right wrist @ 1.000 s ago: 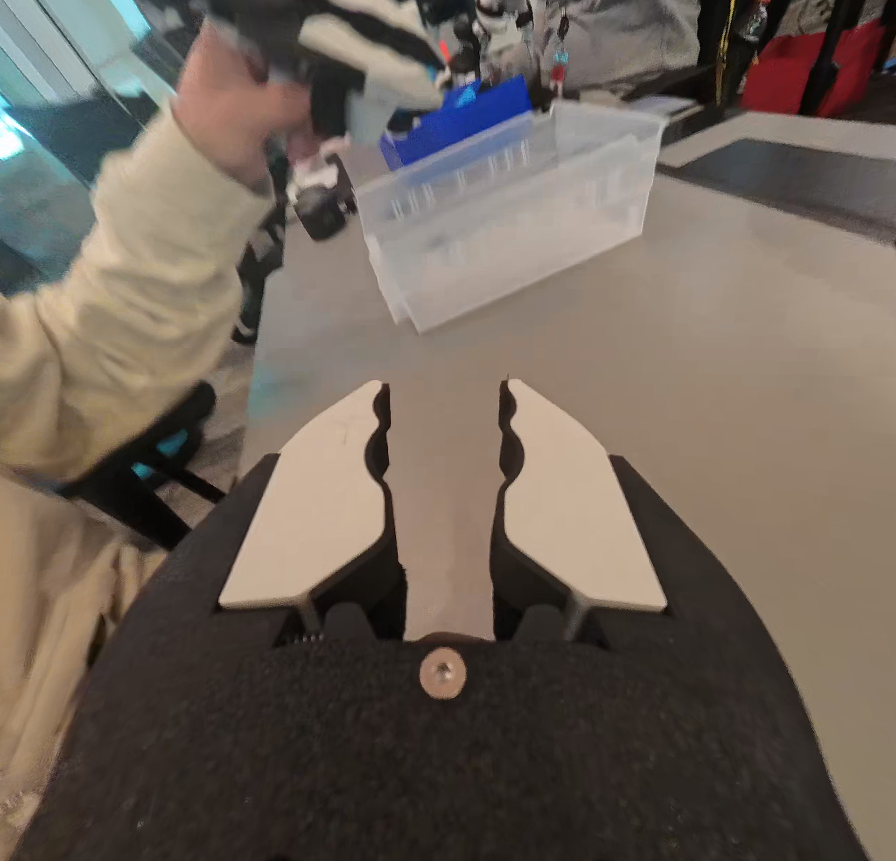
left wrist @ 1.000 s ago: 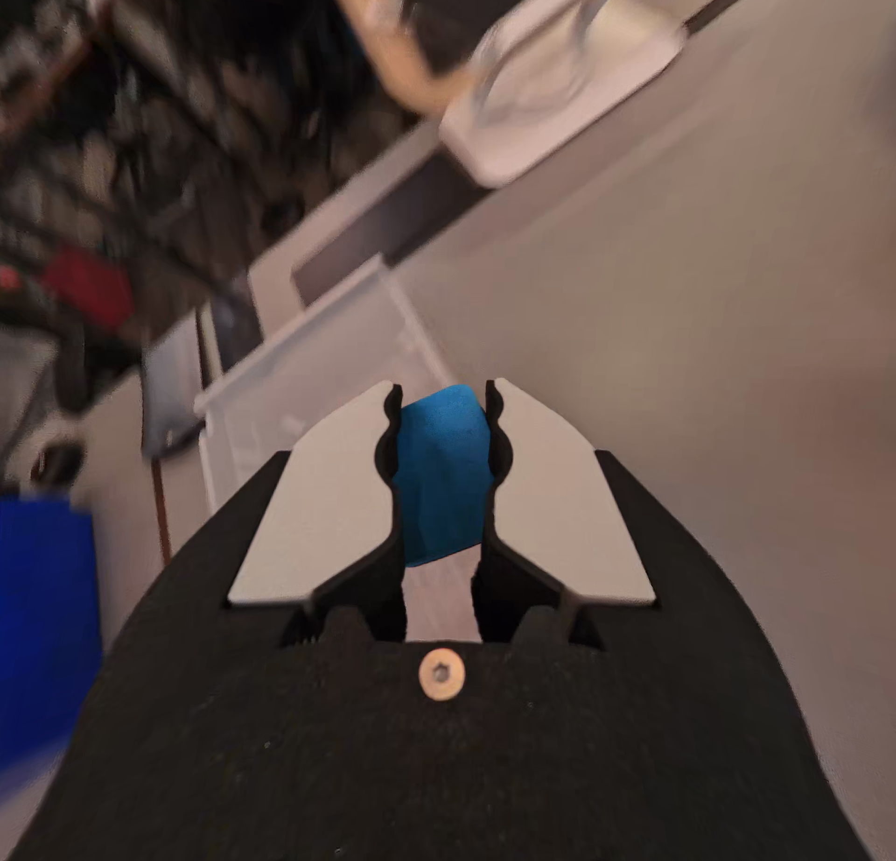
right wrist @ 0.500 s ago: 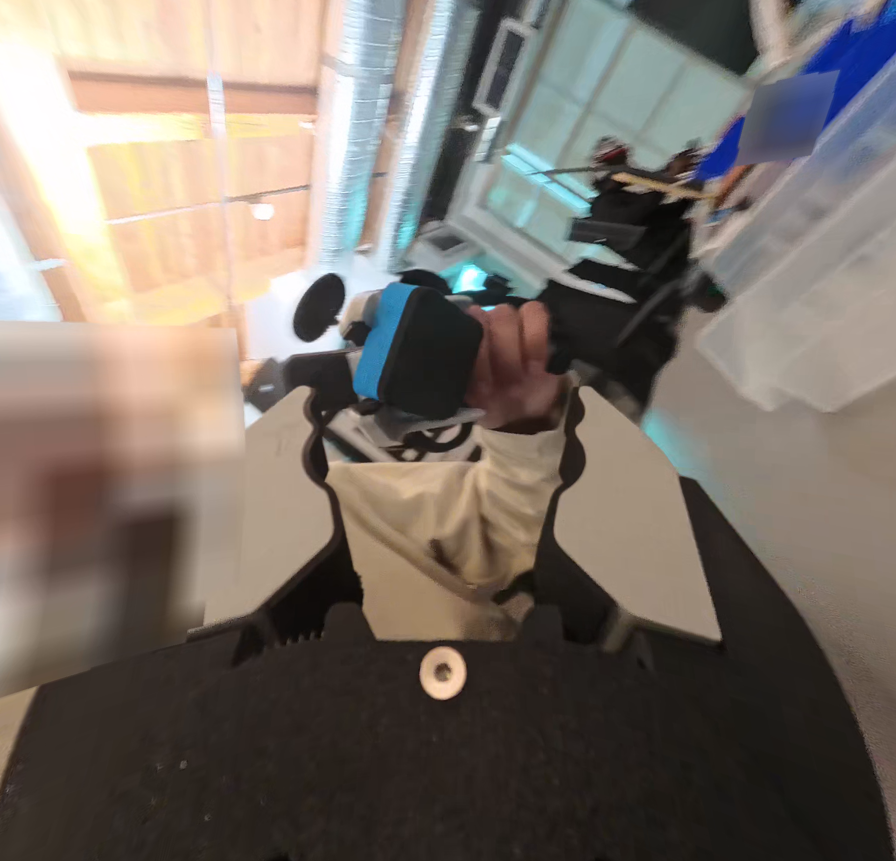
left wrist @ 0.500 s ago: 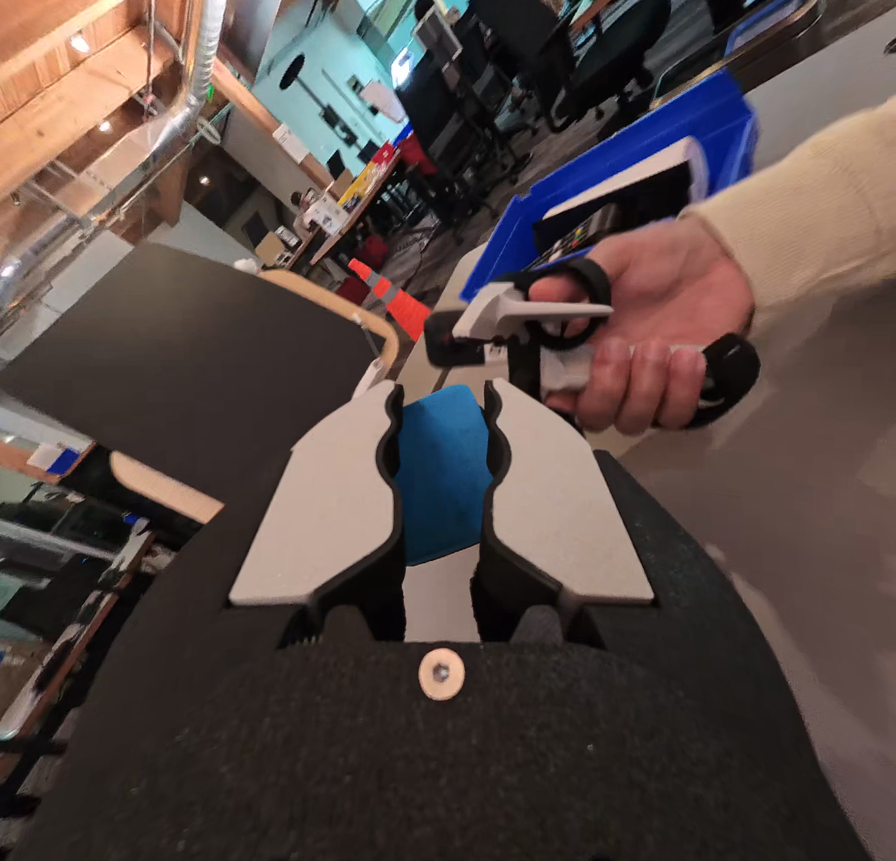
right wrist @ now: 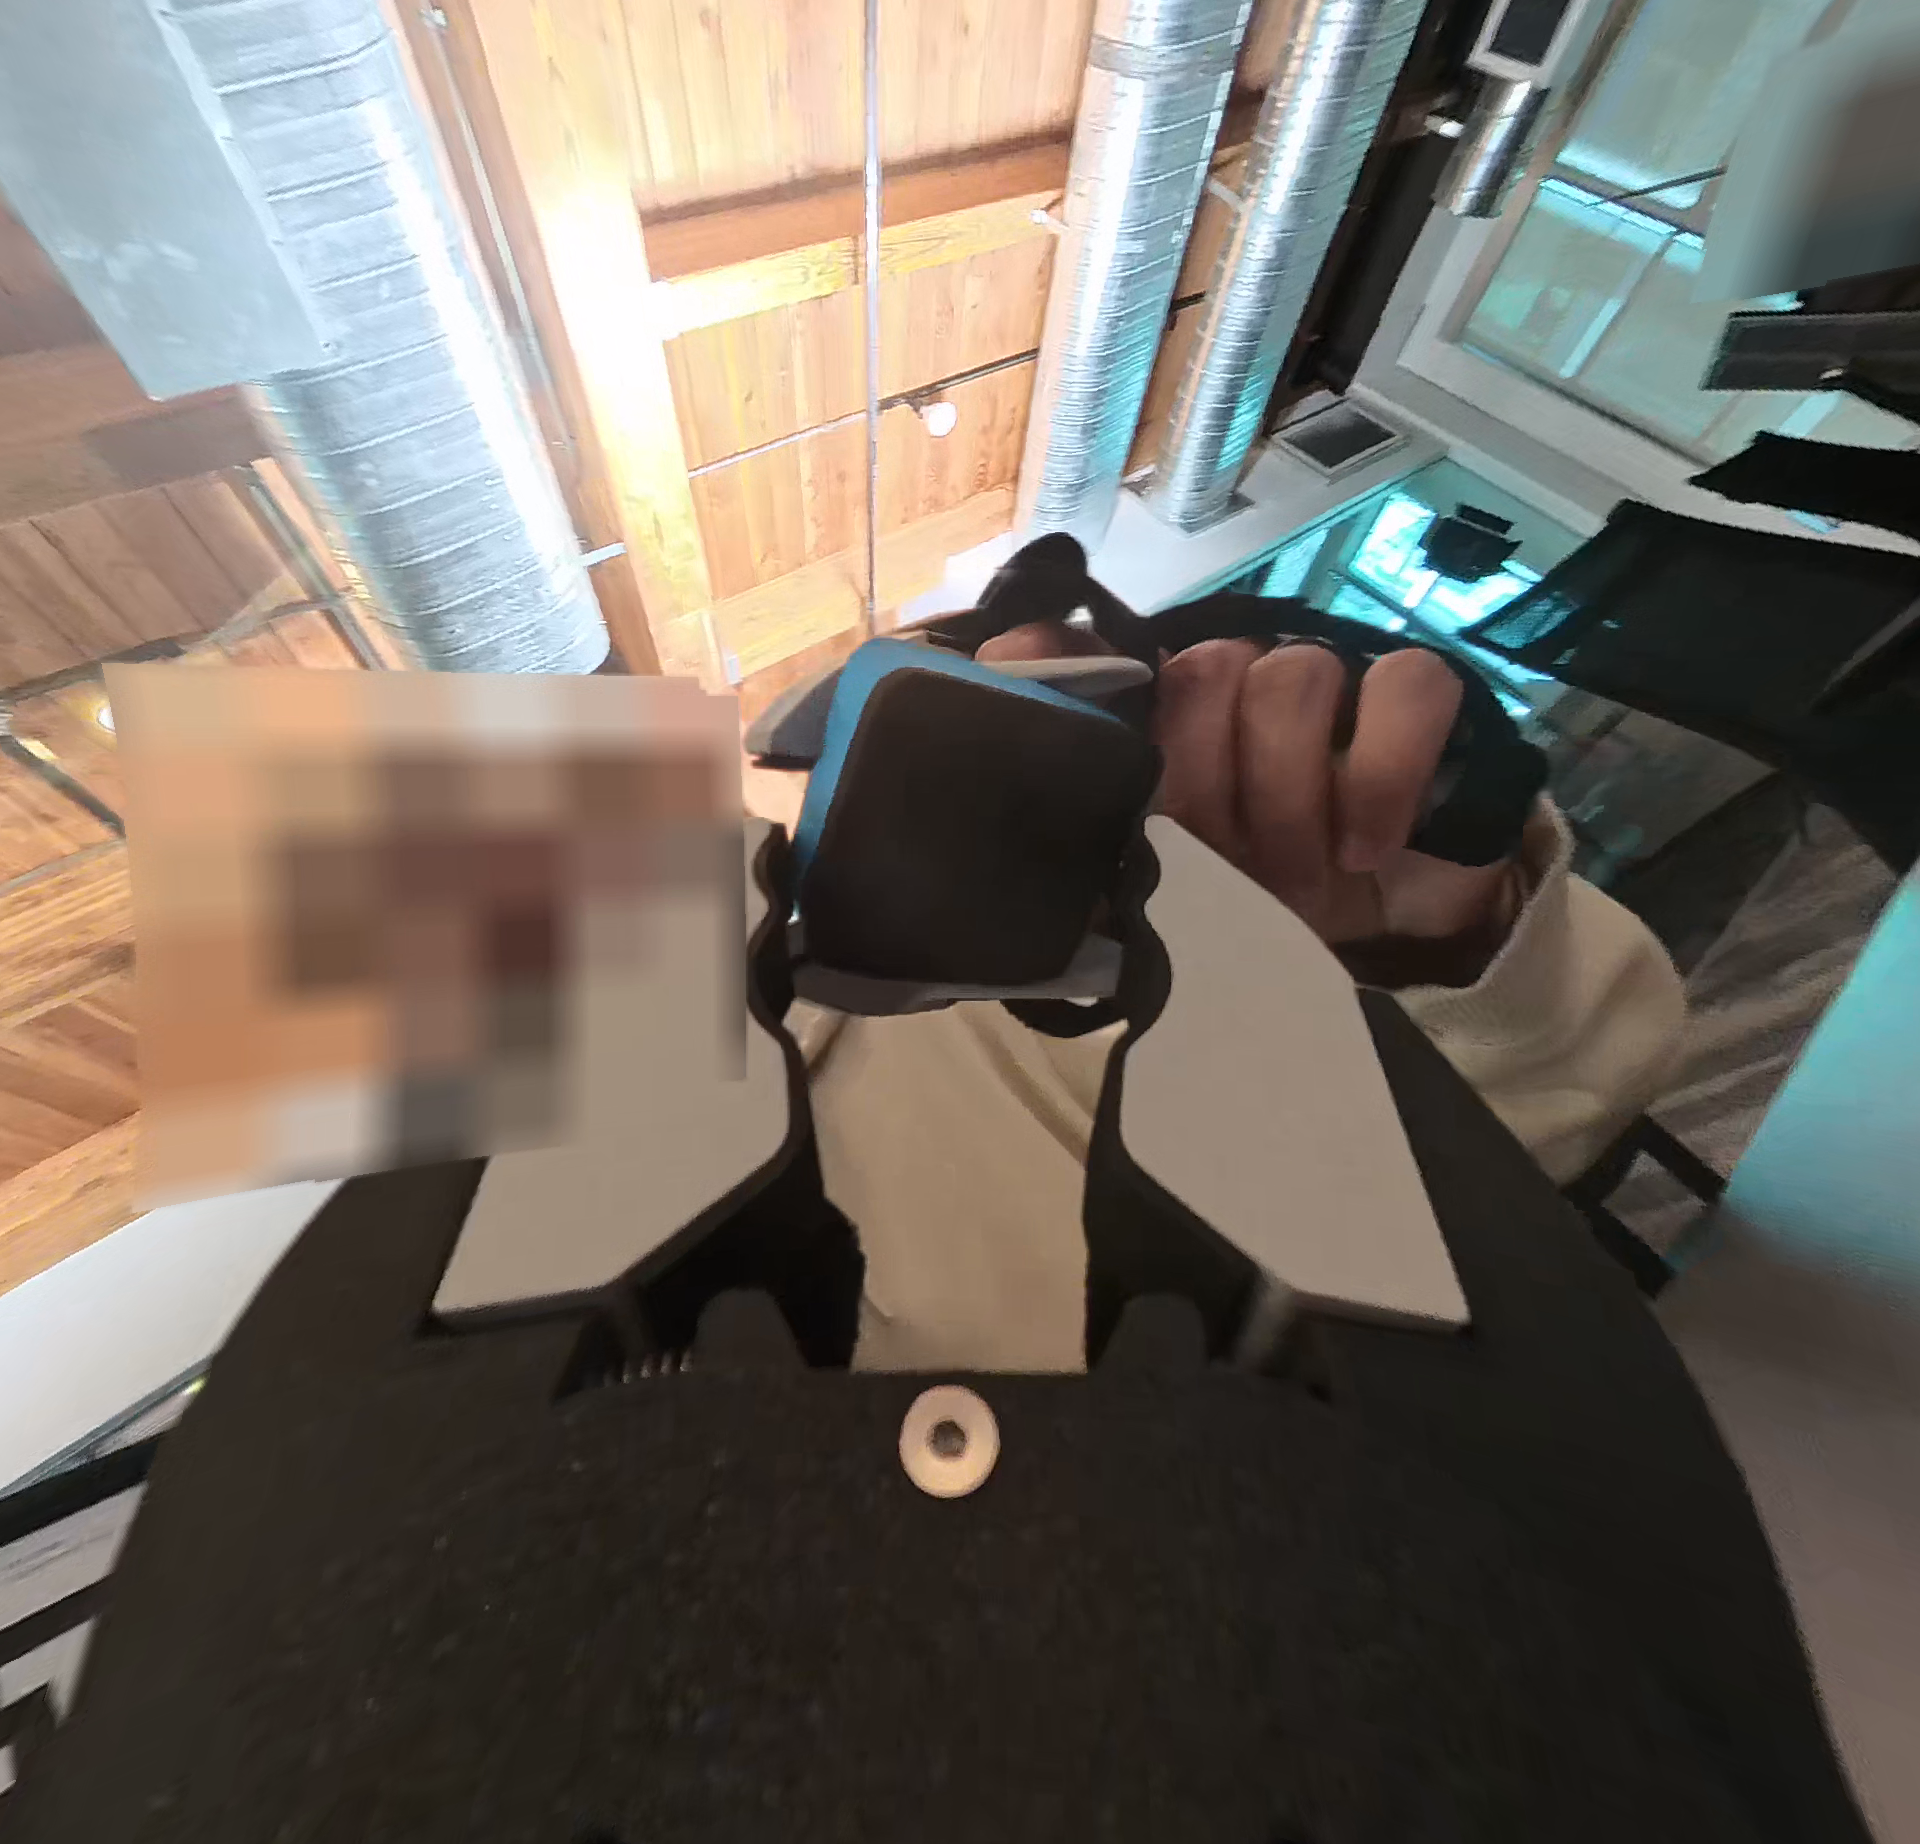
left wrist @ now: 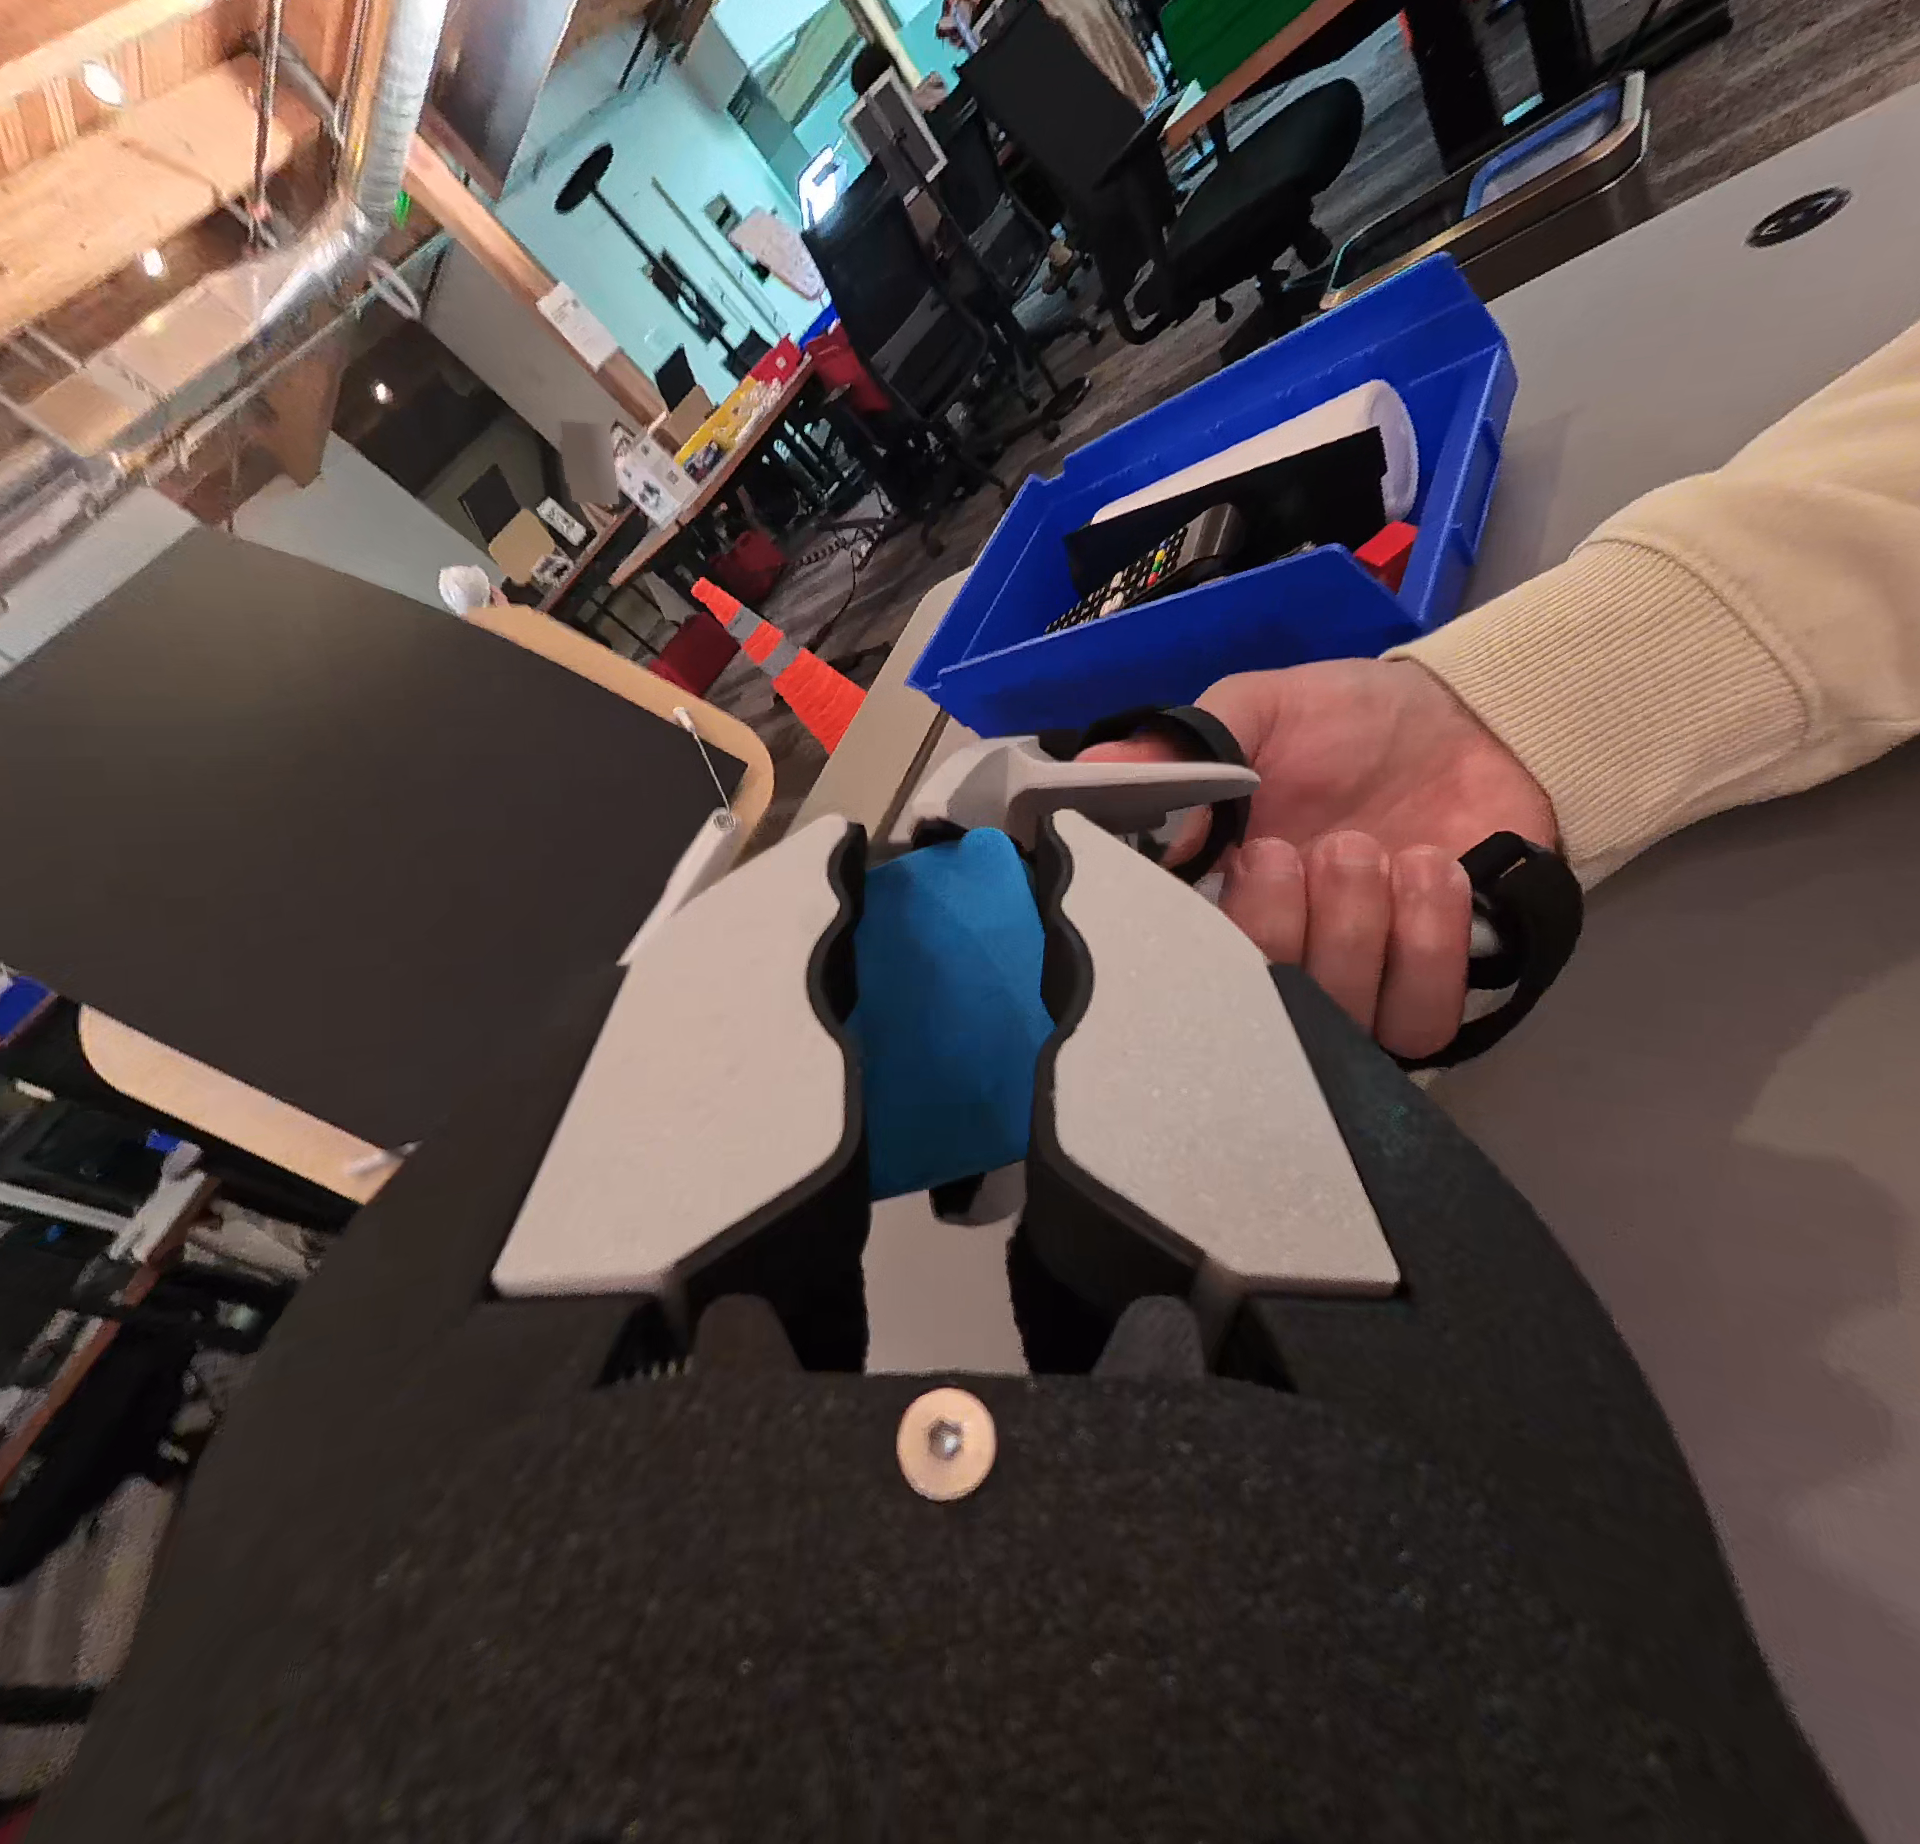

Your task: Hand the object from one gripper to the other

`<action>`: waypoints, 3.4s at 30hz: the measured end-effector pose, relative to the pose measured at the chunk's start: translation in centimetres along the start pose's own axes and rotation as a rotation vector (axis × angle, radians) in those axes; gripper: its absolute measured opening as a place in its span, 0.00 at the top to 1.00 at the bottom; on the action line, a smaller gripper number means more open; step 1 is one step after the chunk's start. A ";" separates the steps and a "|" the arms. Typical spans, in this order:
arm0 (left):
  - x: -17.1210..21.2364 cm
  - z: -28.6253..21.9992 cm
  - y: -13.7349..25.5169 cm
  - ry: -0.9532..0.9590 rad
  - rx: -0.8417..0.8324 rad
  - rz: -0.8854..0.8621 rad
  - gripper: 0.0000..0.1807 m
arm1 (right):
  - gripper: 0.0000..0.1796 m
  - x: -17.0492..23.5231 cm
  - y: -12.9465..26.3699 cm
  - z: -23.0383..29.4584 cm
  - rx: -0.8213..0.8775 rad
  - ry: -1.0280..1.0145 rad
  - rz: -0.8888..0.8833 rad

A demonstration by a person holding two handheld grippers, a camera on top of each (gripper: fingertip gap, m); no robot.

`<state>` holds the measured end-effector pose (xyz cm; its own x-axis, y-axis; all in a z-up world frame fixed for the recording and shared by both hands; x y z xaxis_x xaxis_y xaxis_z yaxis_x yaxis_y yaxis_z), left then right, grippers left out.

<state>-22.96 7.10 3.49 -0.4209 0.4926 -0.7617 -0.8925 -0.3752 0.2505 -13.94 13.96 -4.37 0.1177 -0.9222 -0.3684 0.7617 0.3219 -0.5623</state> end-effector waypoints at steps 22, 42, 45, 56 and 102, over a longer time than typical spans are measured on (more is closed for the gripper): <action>7.2 -5.1 2.6 0.664 0.661 -0.155 0.67 | 0.67 4.7 3.2 1.2 0.439 0.175 0.635; 10.4 -3.9 1.1 0.881 0.505 -0.131 0.88 | 0.66 2.1 5.5 -0.1 0.868 0.430 0.511; 12.3 -1.8 1.7 1.202 0.403 -0.224 0.87 | 0.67 0.4 6.6 0.4 1.081 0.764 0.447; 13.5 -1.1 2.0 1.570 0.524 -0.426 0.88 | 0.61 2.8 2.2 -0.6 1.015 1.602 0.477; 11.4 -3.8 1.4 0.318 0.128 -0.084 0.82 | 0.69 1.6 4.4 -3.9 0.646 -0.062 0.142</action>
<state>-28.39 9.19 -7.15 -0.2918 0.2407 -0.9257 -0.9434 -0.2320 0.2370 -12.88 14.74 -10.39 0.2669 -0.8970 -0.3523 0.9626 0.2656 0.0529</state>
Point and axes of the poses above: each gripper's, where its closed fingertips meet, y back along the fingers, x out of its underside, z = x × y across the jaws, the point moved 9 cm from there along y, back along the fingers, and after that the axes turned 10 degrees about x, right-handed, at the moved point
